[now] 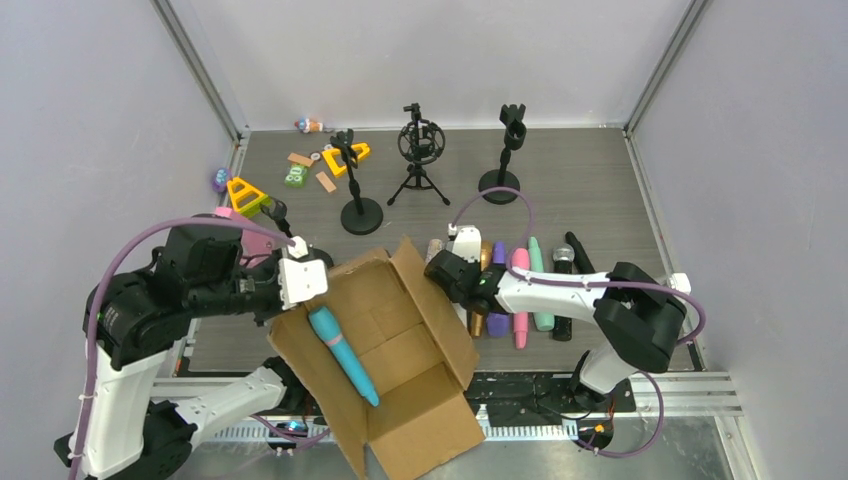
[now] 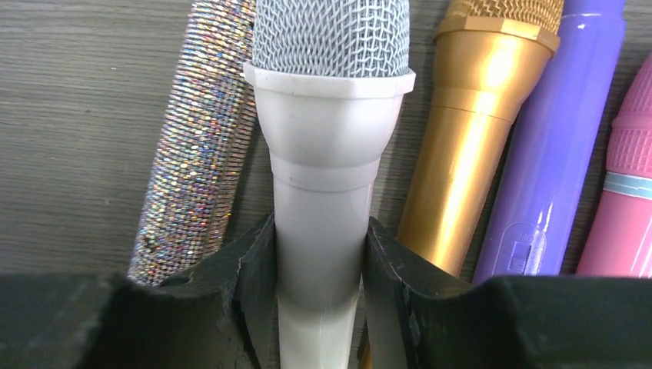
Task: Attach the microphones to the stand
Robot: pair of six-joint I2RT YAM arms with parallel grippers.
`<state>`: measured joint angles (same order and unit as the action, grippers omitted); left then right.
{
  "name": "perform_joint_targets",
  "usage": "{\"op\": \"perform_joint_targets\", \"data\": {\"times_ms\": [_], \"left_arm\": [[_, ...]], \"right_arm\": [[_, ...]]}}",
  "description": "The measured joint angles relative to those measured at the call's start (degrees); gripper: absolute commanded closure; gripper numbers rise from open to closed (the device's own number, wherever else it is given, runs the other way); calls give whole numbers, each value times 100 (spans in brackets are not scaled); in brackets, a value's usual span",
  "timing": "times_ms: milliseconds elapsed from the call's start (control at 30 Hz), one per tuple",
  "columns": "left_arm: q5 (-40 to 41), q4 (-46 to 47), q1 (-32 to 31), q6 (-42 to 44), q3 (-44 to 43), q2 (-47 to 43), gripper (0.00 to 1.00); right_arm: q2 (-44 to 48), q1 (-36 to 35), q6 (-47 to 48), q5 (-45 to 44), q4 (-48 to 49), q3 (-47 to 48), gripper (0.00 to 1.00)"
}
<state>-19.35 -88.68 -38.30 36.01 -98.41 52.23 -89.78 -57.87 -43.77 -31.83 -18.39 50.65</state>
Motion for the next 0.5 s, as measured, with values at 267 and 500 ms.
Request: {"op": "perform_joint_targets", "data": {"times_ms": [267,500], "left_arm": [[-17,4,0,-2,-4,81,100],[-52,7,0,-24,-83,229,100]], "right_arm": [[-39,225,2,-7,28,-332,80],[127,350,205,48,-28,-435,37]]}}
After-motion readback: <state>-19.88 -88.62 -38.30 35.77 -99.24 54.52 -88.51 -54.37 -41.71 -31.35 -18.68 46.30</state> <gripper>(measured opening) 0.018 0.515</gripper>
